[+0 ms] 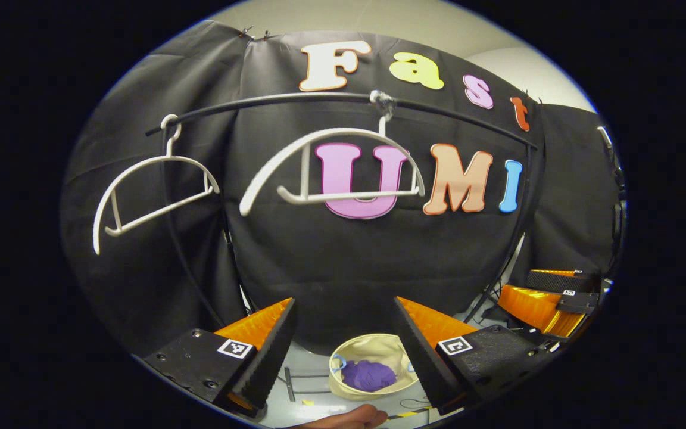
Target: Grasp the clothes on the hanger with both hands and then place them into the laundry hamper below.
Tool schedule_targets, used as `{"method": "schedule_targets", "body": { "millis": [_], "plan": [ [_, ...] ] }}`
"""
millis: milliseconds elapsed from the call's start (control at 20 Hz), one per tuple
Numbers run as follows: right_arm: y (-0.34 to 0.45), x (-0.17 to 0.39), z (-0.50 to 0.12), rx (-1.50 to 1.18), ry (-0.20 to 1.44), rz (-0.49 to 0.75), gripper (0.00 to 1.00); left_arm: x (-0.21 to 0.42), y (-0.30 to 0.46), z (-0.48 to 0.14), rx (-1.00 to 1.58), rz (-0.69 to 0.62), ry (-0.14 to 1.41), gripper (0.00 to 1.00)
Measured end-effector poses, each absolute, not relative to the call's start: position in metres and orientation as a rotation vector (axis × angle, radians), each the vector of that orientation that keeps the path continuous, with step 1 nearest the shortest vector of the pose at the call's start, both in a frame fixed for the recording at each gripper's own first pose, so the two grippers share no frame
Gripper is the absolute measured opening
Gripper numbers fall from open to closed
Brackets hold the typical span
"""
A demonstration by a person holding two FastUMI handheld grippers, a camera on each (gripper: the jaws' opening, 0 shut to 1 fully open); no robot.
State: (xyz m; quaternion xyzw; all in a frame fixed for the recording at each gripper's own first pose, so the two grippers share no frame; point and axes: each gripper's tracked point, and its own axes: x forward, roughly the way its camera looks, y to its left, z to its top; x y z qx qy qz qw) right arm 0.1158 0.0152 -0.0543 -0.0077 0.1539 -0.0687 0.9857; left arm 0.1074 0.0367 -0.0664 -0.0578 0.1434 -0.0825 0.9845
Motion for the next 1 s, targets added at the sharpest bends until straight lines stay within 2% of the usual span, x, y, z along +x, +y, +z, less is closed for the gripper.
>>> {"method": "schedule_targets", "body": {
  "millis": [150,450,500,550,650,750,800,1000],
  "plan": [
    [0.019,0.12,-0.032,-0.03,0.25,-0.124,0.99,0.118,0.041,-0.04,-0.092,-0.152,0.215,0.97],
    [0.02,0.121,0.01,-0.106,0.121,-0.132,0.99,0.125,0.042,0.016,-0.056,-0.165,0.051,0.99],
    [0.021,0.119,0.017,-0.107,0.103,-0.133,0.95,0.123,0.04,0.021,-0.05,-0.169,0.038,0.99],
    [0.02,0.115,0.024,-0.103,0.079,-0.139,0.98,0.12,0.039,0.025,-0.046,-0.17,0.031,0.99],
    [0.021,0.107,0.041,-0.095,0.023,-0.146,0.92,0.116,0.036,0.029,-0.041,-0.167,0.021,0.99],
    [0.021,0.101,0.049,-0.089,-0.007,-0.147,0.92,0.11,0.033,0.028,-0.039,-0.168,0.03,0.99],
    [0.02,0.1,0.049,-0.086,-0.008,-0.144,1.0,0.106,0.031,0.025,-0.039,-0.178,0.035,0.99],
    [0.009,0.093,0.044,-0.084,0.003,-0.17,1.0,0.101,0.015,0.014,-0.027,-0.222,0.054,0.96]
  ]
}}
